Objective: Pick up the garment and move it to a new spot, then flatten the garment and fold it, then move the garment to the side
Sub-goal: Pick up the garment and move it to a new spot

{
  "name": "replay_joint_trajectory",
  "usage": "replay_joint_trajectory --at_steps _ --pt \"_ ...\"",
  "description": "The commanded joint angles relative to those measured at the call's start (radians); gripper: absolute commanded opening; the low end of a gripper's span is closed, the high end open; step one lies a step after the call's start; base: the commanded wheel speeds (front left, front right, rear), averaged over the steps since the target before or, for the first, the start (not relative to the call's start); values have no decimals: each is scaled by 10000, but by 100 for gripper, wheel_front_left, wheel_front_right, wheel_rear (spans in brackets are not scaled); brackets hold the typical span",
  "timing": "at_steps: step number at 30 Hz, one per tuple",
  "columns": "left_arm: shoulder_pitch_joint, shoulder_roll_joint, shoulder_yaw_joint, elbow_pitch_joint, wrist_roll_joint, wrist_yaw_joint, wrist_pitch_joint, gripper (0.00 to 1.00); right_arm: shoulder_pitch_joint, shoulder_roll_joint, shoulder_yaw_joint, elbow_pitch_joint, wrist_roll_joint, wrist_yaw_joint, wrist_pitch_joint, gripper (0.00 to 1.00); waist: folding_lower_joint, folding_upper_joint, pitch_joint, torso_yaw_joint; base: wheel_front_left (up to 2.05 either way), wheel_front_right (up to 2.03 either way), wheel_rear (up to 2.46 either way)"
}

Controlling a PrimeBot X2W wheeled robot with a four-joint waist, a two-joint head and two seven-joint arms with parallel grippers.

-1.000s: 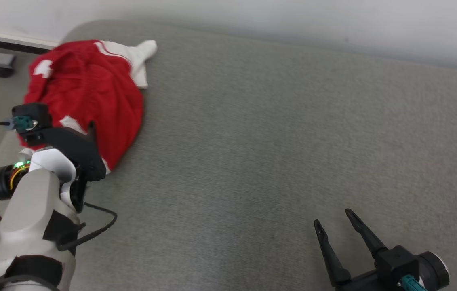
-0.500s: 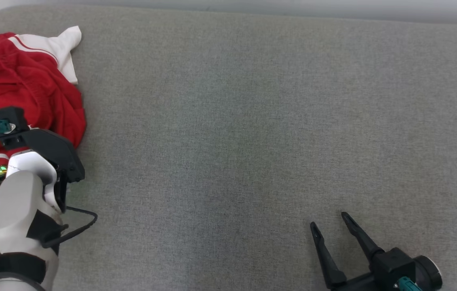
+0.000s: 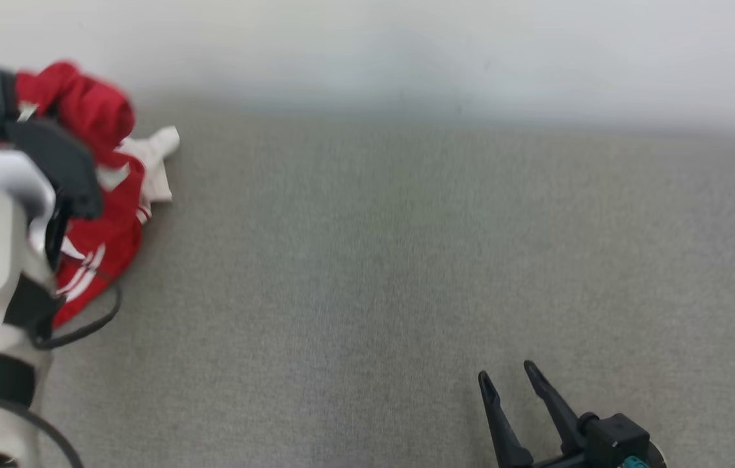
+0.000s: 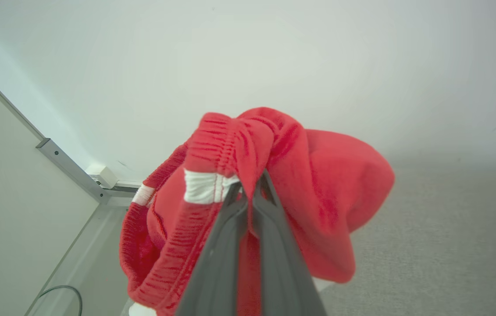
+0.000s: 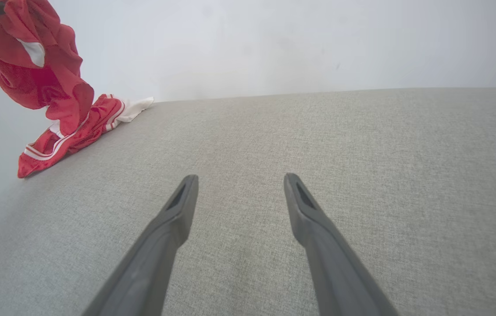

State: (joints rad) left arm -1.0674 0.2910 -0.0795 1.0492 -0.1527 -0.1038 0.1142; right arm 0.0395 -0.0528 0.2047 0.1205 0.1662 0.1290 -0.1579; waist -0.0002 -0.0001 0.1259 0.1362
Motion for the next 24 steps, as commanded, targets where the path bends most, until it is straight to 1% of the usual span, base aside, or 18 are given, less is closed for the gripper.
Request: replay_joint_trajectory --at_steps 1,4,8,10,12,16,20,24 --pt "-212 -199 -29 -274 -165 -93 30 0 52 32 70 193 224 34 -165 100 2 1 -1419 63 0 0 0" --pt "-420 -642 7 -955 -799 -212 173 0 -59 31 138 519 499 34 -385 100 2 1 -1742 -278 0 0 0" --pt "-179 -1360 -375 -2207 -1664 -282 246 0 -104 26 1 784 441 34 -493 100 2 1 -2068 -978 0 0 0" --pt "160 -1333 -1007 -2932 -1614 -250 189 0 -24 21 -188 834 301 34 -455 100 2 1 -2179 -1366 0 0 0" --pt "549 -1494 -1241 -3597 -2013 -242 180 0 -2 30 -326 818 143 34 -386 100 2 1 -2271 -1829 0 0 0" --pt "1509 -1751 -1384 -4887 -2773 -245 112 0 49 22 -603 628 -141 34 -166 100 2 1 -2352 -2748 0 0 0" --pt "2871 -1926 -1582 -5996 -3086 -194 173 0 275 29 -707 389 -283 34 121 100 2 1 -2323 -3501 0 0 0" --pt "4397 -2072 -1912 -6569 -2973 166 4 0 409 26 -609 144 -352 34 359 100 2 1 -2178 -4041 0 0 0"
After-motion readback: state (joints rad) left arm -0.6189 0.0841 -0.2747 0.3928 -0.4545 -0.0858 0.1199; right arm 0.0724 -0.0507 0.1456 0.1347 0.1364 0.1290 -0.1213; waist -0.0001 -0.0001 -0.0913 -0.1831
